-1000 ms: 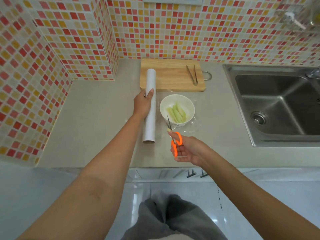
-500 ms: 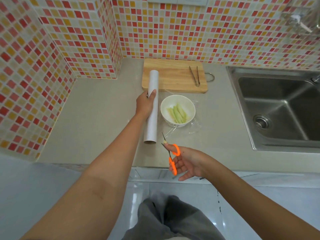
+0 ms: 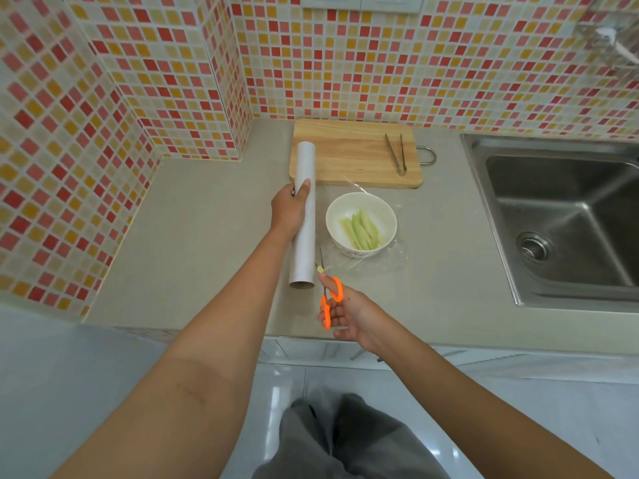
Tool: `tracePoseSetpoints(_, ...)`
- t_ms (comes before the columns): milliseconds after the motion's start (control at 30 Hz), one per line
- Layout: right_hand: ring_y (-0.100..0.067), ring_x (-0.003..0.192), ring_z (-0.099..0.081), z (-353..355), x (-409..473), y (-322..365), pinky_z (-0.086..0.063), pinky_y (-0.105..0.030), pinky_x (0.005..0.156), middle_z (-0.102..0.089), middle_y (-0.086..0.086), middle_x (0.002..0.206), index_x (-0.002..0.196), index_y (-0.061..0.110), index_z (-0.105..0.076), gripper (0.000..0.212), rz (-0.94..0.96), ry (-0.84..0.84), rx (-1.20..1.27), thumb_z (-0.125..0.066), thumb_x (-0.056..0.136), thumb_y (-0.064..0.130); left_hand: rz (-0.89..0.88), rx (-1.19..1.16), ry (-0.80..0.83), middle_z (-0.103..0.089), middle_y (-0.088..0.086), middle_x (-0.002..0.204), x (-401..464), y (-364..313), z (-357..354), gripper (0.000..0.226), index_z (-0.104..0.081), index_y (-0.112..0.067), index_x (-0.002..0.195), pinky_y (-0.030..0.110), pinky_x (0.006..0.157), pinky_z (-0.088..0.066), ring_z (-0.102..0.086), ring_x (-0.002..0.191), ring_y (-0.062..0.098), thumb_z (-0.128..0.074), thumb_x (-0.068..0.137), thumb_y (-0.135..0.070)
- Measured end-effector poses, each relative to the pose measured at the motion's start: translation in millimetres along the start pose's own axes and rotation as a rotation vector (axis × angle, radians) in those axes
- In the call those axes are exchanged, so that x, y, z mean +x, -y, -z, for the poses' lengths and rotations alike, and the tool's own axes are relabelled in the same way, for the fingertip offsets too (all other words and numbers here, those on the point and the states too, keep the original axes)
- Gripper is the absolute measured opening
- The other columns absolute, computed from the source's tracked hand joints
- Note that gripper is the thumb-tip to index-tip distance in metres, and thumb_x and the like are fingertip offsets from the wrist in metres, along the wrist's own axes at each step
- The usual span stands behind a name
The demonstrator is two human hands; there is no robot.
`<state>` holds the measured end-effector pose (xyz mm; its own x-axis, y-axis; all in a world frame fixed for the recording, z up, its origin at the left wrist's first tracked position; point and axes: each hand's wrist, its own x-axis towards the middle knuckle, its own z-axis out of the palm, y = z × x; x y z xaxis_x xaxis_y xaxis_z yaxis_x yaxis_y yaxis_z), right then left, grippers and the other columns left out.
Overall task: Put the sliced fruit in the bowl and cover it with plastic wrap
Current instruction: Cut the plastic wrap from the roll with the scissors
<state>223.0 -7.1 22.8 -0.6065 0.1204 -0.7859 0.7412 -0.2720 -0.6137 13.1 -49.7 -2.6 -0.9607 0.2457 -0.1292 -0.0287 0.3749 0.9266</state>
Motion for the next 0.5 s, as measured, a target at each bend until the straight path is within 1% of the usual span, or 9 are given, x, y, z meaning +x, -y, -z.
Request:
tracePoseSetpoints(133, -0.015, 0.066, -0.057, -5.0, 3.2, -1.2, -0.041, -0.023, 0.055, -0.063, -0.003, 0.072, 0.075, 0.015, -0.057, 0.055, 0.052, -0.029, 0.068, -0.058, 0.074, 0.07, 0.008, 0.002, 0.007, -0.033, -0.006, 0.059, 1.4, -0.1, -1.0, 0.047, -0.029, -0.02, 0.06, 0.026, 0.051, -0.024, -0.032, 0.053, 0.009, -0.052, 0.097, -0.039)
tracePoseSetpoints(367, -0.012, 0.058, -0.054, -9.8, 8.8, -2.5, -0.037, -0.021, 0.05, -0.059, -0.001, 0.062, 0.068, 0.016, -0.056, 0.05, 0.1, -0.074, 0.109, -0.063, 0.076, 0.064, 0.006, 0.02, 0.009, -0.033, -0.005, 0.058, 4.2, 0.9, -1.3, 0.047, -0.029, -0.02, 0.06, 0.026, 0.05, -0.024, -0.031, 0.053, 0.01, -0.05, 0.097, -0.039)
tracePoseSetpoints(500, -0.008, 0.049, -0.05, -10.4, 12.4, -6.1, -0.032, -0.019, 0.045, -0.055, 0.001, 0.056, 0.061, 0.015, -0.054, 0.047, 0.14, -0.101, 0.121, -0.067, 0.078, 0.057, 0.008, 0.009, 0.02, -0.032, -0.005, 0.059, 5.9, 1.6, 0.3, 0.047, -0.028, -0.019, 0.061, 0.025, 0.051, -0.023, -0.03, 0.053, 0.01, -0.051, 0.097, -0.039)
